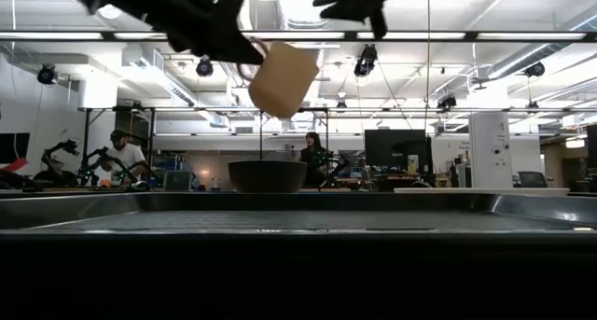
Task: Set up tray
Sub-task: Put the yellow mug on the top left corner of the black tray
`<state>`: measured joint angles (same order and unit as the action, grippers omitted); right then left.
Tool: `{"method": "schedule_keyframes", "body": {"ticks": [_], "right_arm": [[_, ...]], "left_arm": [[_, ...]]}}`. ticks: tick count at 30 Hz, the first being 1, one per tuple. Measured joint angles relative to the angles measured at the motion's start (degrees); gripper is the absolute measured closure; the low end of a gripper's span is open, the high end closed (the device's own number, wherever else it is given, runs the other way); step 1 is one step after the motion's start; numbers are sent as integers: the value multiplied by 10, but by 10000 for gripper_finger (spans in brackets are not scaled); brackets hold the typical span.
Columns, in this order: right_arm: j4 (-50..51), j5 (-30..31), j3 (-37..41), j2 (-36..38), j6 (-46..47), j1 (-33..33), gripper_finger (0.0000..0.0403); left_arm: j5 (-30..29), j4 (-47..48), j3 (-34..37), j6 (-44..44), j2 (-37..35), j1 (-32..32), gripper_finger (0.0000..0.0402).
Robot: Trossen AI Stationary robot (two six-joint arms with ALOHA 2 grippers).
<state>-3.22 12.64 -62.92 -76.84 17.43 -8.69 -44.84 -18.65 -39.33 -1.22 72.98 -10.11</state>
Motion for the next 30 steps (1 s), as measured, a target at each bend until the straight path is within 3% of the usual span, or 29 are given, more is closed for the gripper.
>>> {"method": "schedule_keyframes", "body": {"ticks": [6,10,21,30], "right_arm": [[87,107,20,48,-25,10,266],[91,117,52,64,-29,12,251],[49,115,125,62,-33,13,227],[-29,114,181,62,-42,13,227]], "left_arm": [[-9,-231,129,1,-5,-85,378],[-35,-352,215,25,-4,-123,378],[-112,-383,307,70,-3,-196,378],[-135,-380,354,123,-2,-264,378]]}}
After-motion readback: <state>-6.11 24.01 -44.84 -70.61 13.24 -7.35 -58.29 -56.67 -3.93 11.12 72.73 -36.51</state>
